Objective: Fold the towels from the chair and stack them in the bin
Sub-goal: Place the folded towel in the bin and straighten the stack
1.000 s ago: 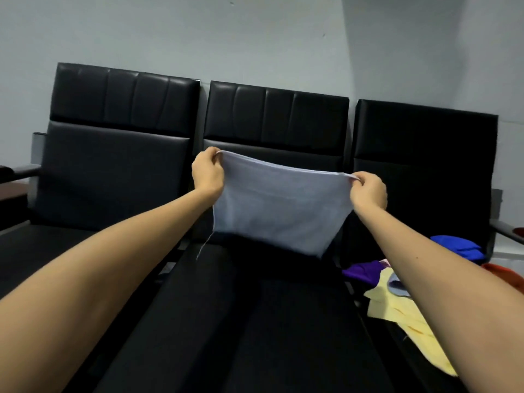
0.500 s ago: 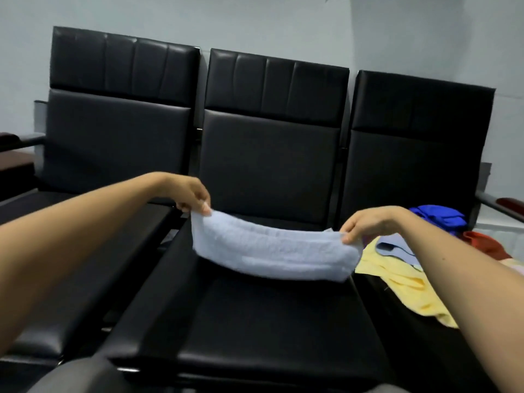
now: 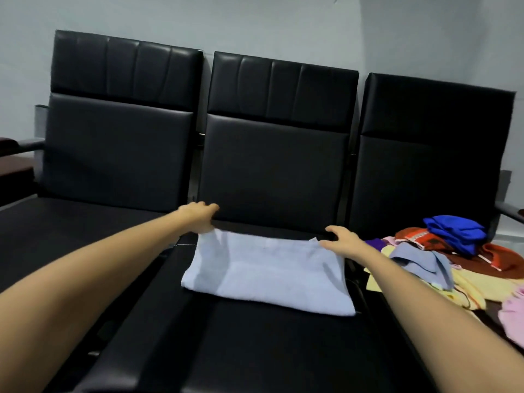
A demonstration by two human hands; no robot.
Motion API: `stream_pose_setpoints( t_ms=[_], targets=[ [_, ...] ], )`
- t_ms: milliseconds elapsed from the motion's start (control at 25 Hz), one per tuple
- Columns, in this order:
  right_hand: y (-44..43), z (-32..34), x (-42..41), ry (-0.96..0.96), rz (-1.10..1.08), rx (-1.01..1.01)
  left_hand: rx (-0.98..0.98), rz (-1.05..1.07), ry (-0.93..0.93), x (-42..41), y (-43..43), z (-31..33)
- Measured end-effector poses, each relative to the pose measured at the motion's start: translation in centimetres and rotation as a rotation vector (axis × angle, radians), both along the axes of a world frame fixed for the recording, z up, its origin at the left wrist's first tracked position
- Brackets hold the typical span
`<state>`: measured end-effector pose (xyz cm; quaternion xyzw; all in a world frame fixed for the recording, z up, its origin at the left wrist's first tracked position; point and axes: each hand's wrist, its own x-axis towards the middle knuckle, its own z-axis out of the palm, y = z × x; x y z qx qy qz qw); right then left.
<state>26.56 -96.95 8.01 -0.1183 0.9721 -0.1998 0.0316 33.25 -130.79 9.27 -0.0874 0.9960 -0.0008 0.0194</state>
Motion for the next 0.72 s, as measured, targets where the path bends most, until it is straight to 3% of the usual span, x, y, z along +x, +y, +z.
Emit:
stream_pose_setpoints(
  t_ms=[80, 200, 280, 360, 560, 640, 720],
  targets=[
    [-1.2, -1.7, 0.1, 0.054, -0.034, 0.082, -0.079, -0.221, 0.010, -0.9, 2.5, -1.5],
    [-2.2, -4.3, 1.0, 0.055, -0.011, 0.069, 0.003, -0.486, -0.106, -1.4, 7.6, -5.3],
    [-2.4, -5.6, 1.9, 0.100, 0.008, -0.026, 0.058, -0.410, -0.220, -1.3, 10.0, -8.9],
    [-2.6, -6.5, 2.7, 0.183, 0.010, -0.109, 0.142, -0.195, -0.209, -1.1, 11.4, -11.5],
    [-3.5, -8.1, 3.7, 0.218, -0.020, -0.144, 0.187, 0.326, -0.392, -1.3, 15.8, -9.4],
    [-3.8, -8.7, 3.4, 0.100, -0.069, -0.137, 0.280, 0.209, -0.471, -1.6, 16.3, -6.9],
    [-4.1, -9.3, 2.8, -0.036, -0.149, -0.150, 0.185, 0.081, -0.496, -1.1, 14.9, -4.5]
  ],
)
